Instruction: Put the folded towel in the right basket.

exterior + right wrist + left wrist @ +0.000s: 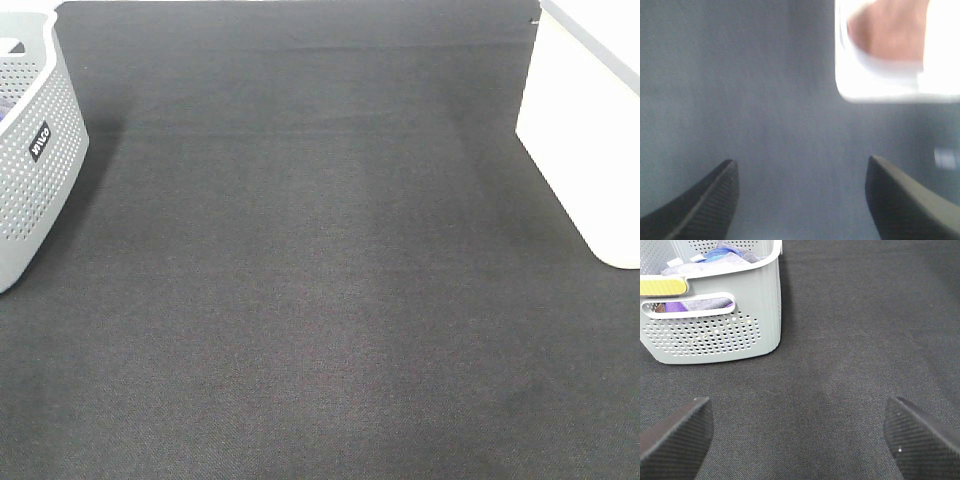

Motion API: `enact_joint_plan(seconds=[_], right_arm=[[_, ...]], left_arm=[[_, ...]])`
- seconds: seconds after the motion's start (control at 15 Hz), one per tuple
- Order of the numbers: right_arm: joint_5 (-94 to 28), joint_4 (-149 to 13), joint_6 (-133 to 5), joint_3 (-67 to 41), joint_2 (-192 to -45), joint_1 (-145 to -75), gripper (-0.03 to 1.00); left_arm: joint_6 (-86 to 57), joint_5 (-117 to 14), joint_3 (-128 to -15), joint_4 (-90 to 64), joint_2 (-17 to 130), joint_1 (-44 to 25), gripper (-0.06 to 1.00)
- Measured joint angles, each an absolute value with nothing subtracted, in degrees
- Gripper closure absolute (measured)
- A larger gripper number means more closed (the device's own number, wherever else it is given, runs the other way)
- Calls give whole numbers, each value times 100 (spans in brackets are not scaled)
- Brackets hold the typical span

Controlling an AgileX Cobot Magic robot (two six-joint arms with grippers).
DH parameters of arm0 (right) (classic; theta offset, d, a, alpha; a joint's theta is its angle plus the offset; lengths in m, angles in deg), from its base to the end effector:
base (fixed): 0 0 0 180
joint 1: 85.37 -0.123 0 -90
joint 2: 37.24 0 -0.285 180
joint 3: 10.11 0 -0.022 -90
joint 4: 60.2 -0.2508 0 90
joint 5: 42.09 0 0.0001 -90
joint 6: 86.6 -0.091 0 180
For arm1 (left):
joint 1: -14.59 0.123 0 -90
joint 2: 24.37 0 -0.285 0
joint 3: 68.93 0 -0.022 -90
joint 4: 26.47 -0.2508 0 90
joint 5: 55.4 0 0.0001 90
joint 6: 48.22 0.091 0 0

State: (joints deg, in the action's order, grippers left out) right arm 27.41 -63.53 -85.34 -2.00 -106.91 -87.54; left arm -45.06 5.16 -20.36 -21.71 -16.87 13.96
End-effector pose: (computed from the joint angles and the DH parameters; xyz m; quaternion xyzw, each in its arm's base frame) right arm 0.1902 0.0122 0.3884 -0.0266 0.9587 0.0312 0.2813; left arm -0.0057 -0.0065 0.2778 0.0297 0.8497 -0.0299 0.5256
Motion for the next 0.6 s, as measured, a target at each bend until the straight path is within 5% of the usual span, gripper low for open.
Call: enact_joint_plan(seconds=[0.6], right_arm=[[2248, -6284, -8597, 3479, -6124, -8754, 29]], left_arm=[[-4506, 516, -2036, -2171, -1687, 1396, 7]])
